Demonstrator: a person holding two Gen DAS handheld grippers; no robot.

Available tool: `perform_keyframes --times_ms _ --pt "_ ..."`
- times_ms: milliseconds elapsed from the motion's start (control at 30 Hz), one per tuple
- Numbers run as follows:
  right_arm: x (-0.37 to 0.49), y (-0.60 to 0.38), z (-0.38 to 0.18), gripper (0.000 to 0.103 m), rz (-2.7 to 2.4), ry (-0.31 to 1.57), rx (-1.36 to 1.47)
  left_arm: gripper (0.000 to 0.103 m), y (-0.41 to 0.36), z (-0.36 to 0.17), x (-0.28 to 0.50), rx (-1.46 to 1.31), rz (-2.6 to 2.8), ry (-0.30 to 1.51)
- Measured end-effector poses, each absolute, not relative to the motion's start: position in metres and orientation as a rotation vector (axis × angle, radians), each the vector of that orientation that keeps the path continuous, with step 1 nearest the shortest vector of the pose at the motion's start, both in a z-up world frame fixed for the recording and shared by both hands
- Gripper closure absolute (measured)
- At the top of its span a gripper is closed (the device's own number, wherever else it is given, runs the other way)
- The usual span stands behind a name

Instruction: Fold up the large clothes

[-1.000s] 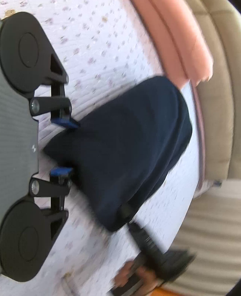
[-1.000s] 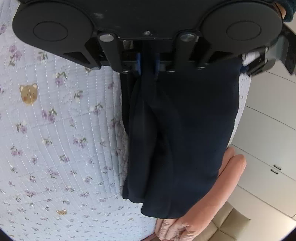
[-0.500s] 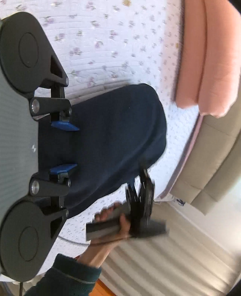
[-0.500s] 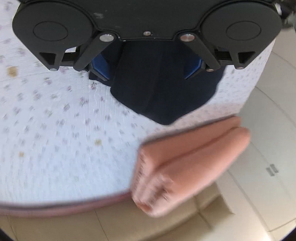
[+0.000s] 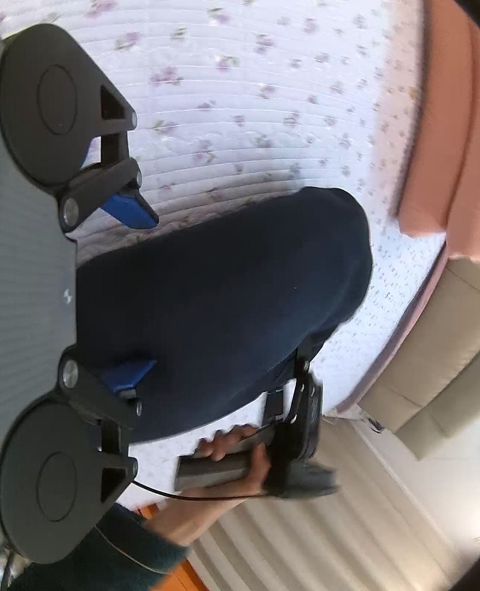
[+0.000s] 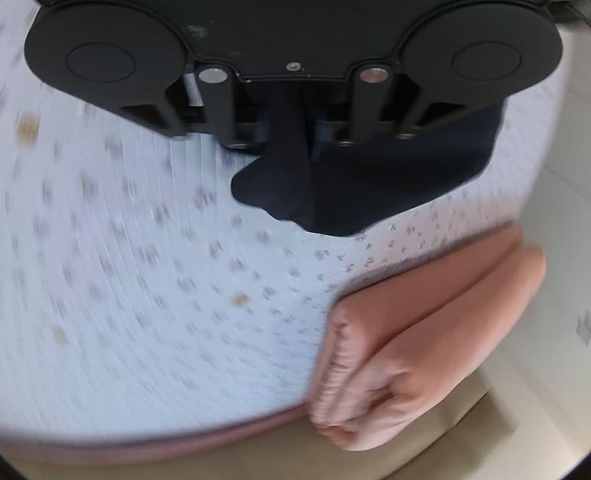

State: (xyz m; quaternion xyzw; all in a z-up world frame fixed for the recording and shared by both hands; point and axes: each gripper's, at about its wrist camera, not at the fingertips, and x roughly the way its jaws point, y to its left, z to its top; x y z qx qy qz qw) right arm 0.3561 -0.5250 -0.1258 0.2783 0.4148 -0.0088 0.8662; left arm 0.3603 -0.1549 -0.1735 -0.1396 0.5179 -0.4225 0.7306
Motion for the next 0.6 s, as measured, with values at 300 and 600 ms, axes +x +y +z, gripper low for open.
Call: perform_keyframes --times_ms 300,600 --pt "0.226 -0.511 -0.105 0.019 0.171 0.998 0.73 0.022 -0.156 -0.147 0.363 -0.262 -1.034 1.099" --pt "0.142 -0.5 -0.077 0.097 0.191 0.827 0.749 0.005 -0.185 -0.173 0.358 -0.054 -1.016 1.193"
